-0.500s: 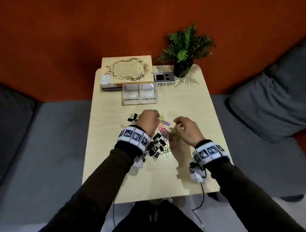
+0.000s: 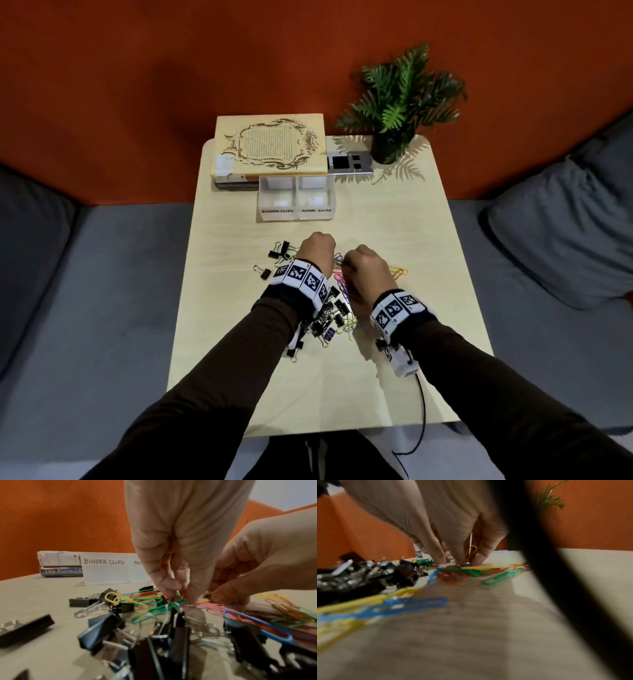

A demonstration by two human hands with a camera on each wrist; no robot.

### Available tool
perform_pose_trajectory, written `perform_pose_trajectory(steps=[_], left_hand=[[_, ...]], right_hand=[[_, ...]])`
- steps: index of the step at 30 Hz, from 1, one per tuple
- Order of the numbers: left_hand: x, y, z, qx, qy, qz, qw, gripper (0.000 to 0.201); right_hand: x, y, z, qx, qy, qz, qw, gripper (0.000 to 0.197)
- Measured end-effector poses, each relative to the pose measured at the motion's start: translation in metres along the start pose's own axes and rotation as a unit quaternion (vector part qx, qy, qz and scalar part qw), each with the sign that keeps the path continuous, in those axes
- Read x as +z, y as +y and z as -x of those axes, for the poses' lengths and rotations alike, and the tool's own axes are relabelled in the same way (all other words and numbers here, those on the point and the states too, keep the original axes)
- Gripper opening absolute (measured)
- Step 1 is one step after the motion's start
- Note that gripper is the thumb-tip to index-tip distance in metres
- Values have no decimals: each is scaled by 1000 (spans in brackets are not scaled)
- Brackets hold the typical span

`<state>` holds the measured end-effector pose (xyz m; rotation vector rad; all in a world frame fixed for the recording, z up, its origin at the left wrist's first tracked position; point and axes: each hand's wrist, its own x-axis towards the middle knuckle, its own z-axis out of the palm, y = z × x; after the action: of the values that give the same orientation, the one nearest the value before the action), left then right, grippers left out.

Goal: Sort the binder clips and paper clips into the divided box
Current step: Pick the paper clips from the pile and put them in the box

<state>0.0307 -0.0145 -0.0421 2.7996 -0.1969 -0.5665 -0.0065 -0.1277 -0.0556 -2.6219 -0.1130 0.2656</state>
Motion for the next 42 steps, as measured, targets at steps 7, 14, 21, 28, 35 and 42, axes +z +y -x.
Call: perform_pose_trajectory(steps=[7,14,21,28,35,42], left_hand=[[3,4,9,37,3,-19,999,19],[-46,-19,4,-11,71,163,984,13],[-99,-28,-58,-55,149,174,972,15],[-103,-31,-60,-28,102,152,983,42],[-67,-57,4,-66,118,181,974,34],[-13,-63,64,6,89,71,993,33]], right_hand=[[-1,8,7,60,41,-72,995,11],[-17,17,21,176,128,-219,951,9],[-3,20,38,166,72,-186,966,5],[-34,-6,-4,92,96,-164,978,10],[-65,-61,-108,3,91,-39,995,22],[-50,-57,-78,-94,55,21,994,26]])
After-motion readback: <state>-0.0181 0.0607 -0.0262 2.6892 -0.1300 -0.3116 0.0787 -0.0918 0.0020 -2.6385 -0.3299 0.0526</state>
